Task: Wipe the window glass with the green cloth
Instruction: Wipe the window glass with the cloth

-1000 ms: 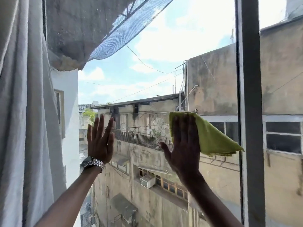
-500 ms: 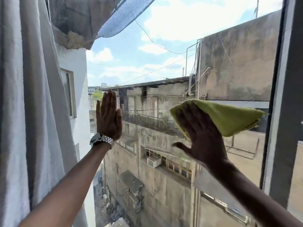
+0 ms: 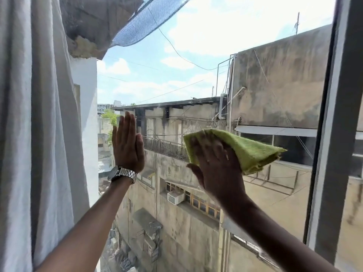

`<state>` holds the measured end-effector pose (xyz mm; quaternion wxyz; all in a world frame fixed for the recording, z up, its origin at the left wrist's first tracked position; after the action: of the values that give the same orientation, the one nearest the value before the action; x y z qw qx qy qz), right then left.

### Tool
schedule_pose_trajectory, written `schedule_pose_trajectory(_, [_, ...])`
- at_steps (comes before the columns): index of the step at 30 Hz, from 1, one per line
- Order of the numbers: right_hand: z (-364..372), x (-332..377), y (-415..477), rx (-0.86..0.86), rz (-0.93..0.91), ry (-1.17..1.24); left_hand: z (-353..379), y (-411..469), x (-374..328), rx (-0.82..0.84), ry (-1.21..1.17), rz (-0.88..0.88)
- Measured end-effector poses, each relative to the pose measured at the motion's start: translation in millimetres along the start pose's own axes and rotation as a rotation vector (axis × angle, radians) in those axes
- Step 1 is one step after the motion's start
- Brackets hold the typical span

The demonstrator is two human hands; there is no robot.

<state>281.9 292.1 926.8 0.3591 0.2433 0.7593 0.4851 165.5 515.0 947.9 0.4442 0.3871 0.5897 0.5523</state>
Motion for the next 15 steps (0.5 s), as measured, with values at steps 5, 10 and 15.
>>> schedule_pose_trajectory(5, [-18.3, 27.6, 71.5, -0.1, 0.02, 0.007, -0.2, -1.2, 0.4, -0.008, 0.021, 0.006])
schedule_pose_trajectory(10, [-11.2, 5.4, 40.4, -0.212, -0.141, 0.11, 1.9, -2.2, 3.8, -0.018, 0.015, 0.029])
schedule_pose_trajectory(15, [6.3, -36.3, -11.0, -0.041, -0.339, -0.074, 1.8, -1.6, 4.2, -0.012, 0.014, 0.034])
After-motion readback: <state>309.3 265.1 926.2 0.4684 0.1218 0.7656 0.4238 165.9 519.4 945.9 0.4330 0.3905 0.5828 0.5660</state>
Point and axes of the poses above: each hand's wrist, its own y-axis towards the middle knuckle, its own z-axis out of the palm, x = y × z, the point moved 6 cm from there along y, towards the middle knuckle, and after that the axes turned 4 degrees about z, right-handed, at the moved point
